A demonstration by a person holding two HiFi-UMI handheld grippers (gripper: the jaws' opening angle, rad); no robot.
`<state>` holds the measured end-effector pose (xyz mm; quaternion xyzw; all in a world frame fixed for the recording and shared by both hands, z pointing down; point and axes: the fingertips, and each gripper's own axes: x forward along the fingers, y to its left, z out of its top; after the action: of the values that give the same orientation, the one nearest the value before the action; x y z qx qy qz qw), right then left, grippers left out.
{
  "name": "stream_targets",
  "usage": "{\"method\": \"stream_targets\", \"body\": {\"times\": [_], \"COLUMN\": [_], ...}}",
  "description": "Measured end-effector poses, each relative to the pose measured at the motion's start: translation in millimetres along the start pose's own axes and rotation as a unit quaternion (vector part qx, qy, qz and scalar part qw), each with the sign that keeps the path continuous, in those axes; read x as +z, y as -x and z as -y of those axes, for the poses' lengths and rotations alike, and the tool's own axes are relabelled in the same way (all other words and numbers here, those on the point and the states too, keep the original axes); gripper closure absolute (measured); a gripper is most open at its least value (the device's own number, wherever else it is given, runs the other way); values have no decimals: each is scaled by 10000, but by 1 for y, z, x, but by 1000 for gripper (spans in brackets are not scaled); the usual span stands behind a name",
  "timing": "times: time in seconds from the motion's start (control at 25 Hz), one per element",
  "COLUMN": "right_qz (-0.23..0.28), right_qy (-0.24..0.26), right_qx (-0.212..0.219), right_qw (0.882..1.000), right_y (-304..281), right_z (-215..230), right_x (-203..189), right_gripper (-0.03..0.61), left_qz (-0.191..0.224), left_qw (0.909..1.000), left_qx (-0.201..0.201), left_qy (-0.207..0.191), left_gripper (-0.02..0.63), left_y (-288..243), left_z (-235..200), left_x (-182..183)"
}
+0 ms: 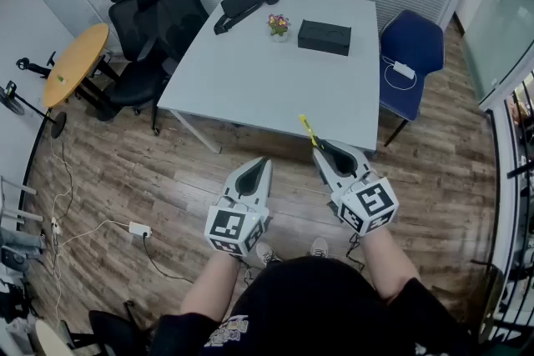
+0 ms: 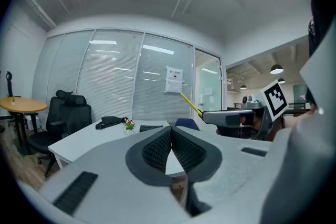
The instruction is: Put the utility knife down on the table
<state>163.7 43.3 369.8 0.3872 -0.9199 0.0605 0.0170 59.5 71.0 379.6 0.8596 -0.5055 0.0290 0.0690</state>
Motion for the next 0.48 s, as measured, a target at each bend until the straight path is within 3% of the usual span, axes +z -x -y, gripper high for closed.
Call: {"method": "stream_targets", "body": {"times": [0.48], "right_qz": [82], "right_qy": [-164], "right_qx": [35], "right_qw": [9998], "right_y": [-4], "right_z": [-9], "right_x": [1], "right_gripper": [508], "left_qz": [21], "left_qw": [10000], "left_qx": [11], "left_qy": [35], "left_gripper": [609], "left_y": [8], "left_z": [-7], "left_x": [-1]}}
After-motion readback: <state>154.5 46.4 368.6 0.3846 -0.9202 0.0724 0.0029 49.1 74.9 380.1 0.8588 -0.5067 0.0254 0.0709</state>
